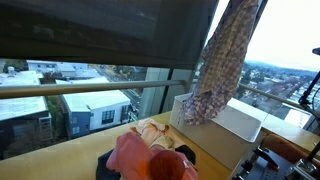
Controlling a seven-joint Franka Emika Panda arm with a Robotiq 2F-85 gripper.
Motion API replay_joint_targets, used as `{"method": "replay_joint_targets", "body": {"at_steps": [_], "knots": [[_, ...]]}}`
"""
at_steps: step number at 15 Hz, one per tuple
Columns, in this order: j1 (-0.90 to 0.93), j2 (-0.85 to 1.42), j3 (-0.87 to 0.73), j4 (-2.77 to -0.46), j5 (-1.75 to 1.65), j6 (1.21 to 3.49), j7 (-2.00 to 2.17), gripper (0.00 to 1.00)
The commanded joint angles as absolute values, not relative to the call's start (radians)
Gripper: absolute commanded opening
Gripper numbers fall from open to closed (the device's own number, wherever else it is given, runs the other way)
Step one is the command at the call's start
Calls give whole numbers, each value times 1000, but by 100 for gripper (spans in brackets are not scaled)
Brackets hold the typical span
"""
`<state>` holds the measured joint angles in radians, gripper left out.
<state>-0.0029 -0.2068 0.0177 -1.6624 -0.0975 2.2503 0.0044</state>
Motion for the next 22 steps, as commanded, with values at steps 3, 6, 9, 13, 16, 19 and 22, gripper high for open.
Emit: {"method": "replay_joint_targets", "body": {"at_steps": [3,6,9,13,16,19,22], "knots": [[-19,-140,4,-1525,-119,2217,-6,4],[-27,-133,-4,-1518,-113,2219,-15,4],[-33,-131,-15,-1544,-111,2235,-19,4],[-43,-119,-41,-1513,-97,2217,-44,4],[-55,-119,-59,-1475,-93,2199,-59,4],[-65,-115,-73,-1426,-91,2174,-73,4],[-64,-123,-77,-1425,-97,2170,-75,4]]}}
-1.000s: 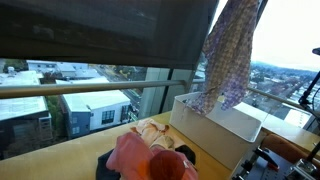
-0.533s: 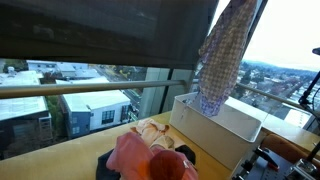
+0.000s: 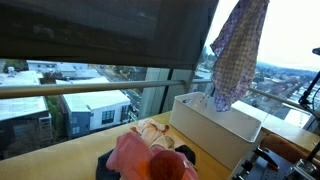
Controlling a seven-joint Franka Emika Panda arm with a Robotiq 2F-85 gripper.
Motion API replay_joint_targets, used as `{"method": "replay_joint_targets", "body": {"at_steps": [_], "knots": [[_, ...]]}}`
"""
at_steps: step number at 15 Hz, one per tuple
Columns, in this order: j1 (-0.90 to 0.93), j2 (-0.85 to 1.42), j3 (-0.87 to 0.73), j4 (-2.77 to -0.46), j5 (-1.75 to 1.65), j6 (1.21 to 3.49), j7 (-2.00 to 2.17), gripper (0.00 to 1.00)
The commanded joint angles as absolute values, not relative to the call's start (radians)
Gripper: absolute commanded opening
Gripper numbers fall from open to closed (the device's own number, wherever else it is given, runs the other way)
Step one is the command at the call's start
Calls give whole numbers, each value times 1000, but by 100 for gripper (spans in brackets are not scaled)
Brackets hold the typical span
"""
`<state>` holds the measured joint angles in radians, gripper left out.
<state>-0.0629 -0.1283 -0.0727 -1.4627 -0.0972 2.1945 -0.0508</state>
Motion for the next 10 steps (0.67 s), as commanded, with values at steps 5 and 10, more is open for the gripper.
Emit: {"method": "replay_joint_targets", "body": {"at_steps": [5,10], "knots": [[-61,-137,-72,-1528,-105,2221,-76,4],[-68,-119,-80,-1602,-93,2233,-85,4]]}}
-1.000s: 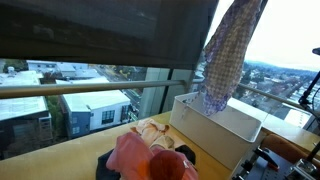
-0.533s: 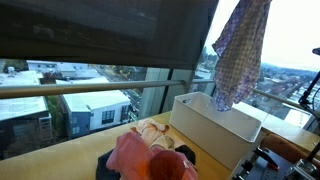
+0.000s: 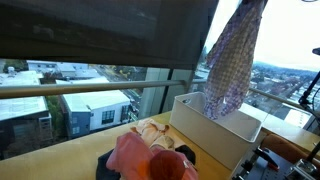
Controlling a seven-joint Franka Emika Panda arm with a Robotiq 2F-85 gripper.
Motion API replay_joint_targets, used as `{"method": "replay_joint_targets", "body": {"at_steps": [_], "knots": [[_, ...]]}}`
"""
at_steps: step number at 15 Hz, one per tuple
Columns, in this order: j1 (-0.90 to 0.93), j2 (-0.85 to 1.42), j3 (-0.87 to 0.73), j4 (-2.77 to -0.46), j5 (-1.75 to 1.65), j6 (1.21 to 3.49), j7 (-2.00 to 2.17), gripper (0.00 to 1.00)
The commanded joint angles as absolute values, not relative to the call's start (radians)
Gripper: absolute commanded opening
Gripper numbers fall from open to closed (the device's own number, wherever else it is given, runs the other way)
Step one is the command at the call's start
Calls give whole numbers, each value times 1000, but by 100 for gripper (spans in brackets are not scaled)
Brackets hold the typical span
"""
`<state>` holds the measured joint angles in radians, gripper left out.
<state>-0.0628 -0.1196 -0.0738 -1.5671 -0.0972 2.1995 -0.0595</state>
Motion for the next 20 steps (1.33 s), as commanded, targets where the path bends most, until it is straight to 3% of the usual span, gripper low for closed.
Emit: {"method": "replay_joint_targets", "body": {"at_steps": [1,9,20], "knots": [[-68,-119,-81,-1624,-88,2235,-84,4],[-60,-188,-51,-1872,-131,2320,-27,4],[-48,-261,-6,-2037,-133,2303,17,4]]}}
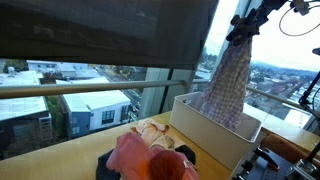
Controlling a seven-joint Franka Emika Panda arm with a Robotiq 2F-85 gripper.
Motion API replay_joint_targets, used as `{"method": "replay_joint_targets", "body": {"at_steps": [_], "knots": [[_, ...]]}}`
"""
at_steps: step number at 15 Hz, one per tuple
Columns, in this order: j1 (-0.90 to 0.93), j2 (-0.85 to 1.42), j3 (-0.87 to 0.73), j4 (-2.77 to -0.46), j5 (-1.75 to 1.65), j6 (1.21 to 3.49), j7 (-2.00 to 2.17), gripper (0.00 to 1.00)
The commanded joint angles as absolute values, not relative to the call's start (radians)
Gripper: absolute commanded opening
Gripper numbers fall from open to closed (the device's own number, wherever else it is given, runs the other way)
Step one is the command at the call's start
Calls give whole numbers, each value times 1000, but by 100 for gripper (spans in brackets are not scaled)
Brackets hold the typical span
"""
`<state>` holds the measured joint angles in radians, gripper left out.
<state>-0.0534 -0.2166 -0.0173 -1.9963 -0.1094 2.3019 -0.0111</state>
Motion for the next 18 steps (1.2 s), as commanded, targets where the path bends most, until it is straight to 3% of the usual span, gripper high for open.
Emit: {"method": "replay_joint_targets", "body": {"at_steps": [1,5,6,7,8,9,16,18], "knots": [[-40,-288,15,-2076,-144,2305,51,4],[-43,-244,9,-2139,-130,2338,44,4],[-47,-234,7,-2153,-135,2344,47,40],[-53,-223,2,-2165,-145,2360,45,42],[-63,-208,-8,-2163,-150,2364,40,10],[-70,-195,-15,-2164,-157,2370,41,48],[-76,-166,-26,-2187,-171,2360,53,95],[-66,-169,-15,-2200,-174,2361,60,100]]}}
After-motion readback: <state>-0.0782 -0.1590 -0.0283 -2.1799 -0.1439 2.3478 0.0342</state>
